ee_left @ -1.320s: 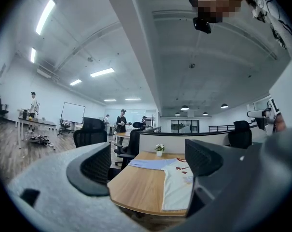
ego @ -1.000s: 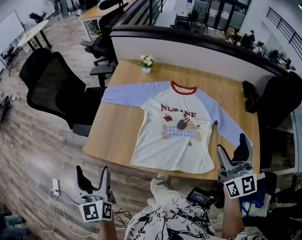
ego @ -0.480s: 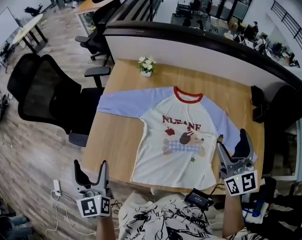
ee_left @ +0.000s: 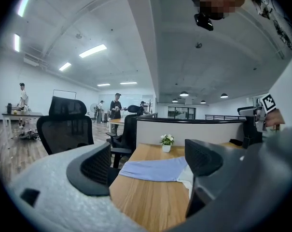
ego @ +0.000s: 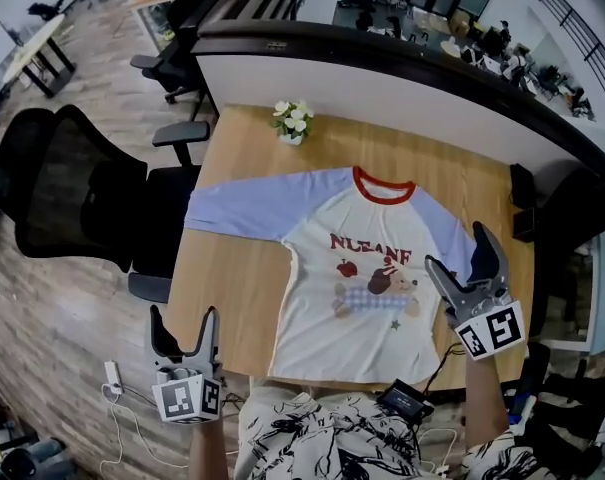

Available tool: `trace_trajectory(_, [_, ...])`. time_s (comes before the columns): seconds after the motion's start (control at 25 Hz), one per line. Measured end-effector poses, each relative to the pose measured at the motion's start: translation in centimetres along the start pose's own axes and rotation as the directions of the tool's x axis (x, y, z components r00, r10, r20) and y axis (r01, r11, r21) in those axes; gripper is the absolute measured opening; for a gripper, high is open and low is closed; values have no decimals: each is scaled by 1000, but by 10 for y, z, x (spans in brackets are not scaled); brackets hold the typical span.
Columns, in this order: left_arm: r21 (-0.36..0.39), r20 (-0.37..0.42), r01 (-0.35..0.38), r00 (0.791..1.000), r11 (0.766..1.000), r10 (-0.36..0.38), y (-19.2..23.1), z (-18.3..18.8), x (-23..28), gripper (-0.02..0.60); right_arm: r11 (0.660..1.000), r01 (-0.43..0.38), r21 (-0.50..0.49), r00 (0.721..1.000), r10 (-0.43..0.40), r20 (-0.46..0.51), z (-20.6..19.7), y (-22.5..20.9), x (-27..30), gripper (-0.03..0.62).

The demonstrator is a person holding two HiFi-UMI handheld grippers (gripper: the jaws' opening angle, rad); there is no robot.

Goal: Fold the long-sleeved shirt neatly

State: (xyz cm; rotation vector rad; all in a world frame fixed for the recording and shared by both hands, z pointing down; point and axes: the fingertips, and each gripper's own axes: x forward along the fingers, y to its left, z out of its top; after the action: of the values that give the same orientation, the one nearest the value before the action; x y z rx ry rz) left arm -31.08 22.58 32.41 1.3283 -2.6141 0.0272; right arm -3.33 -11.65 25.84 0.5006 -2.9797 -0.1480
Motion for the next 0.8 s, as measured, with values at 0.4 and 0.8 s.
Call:
trace_trajectory(0.4, [-1,-98,35,995,999,-35,53,-37,87,468,975,-213,-57,971,206,-118,-16,22,161,424])
trace_trajectory(0.8, [-55,-250,84,964,995,-95,89,-106,166,468,901,-432,23,868,423,-258,-88,111,330,413])
